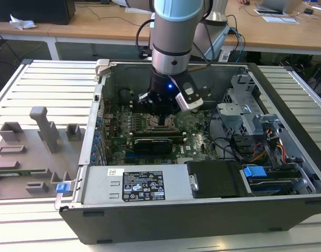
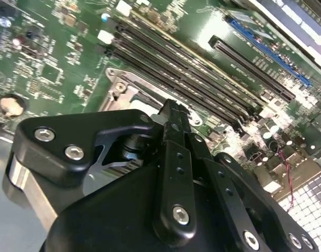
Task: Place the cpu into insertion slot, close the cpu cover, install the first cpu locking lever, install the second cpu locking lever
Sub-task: 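Install the second cpu locking lever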
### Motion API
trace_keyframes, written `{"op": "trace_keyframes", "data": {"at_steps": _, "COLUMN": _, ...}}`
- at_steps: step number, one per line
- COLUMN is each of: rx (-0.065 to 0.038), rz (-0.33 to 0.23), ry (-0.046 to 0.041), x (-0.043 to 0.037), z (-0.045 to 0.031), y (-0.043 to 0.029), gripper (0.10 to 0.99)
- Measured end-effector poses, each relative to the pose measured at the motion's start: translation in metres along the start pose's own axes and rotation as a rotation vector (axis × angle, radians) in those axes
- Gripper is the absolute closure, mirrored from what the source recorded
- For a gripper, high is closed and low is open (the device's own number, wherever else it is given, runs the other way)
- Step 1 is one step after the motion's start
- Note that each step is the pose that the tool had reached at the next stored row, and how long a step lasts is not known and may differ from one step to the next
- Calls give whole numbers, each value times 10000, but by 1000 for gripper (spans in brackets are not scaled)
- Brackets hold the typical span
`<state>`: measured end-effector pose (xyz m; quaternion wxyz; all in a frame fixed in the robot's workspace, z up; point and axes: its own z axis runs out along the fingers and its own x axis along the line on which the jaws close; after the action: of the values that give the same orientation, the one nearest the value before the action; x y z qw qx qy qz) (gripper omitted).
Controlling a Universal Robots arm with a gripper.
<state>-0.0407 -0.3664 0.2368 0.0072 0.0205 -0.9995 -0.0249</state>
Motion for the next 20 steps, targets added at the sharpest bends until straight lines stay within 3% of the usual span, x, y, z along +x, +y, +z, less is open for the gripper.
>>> {"op": "trace_keyframes", "data": {"at_steps": 6, "rx": -5, "rz": -6, "ry": -1, "x": 136, "z": 92, "y": -33, "gripper": 980}}
{"op": "trace_keyframes", "data": {"at_steps": 8, "rx": -3, "rz": -31, "ry": 2, "x": 230, "z": 132, "y": -63, "gripper": 980}}
{"op": "trace_keyframes", "data": {"at_steps": 13, "rx": 1, "rz": -259, "ry": 14, "x": 341, "z": 203, "y": -67, "gripper": 980}}
{"op": "trace_keyframes", "data": {"at_steps": 20, "rx": -23, "rz": -741, "ry": 36, "x": 403, "z": 286, "y": -24, "gripper": 980}}
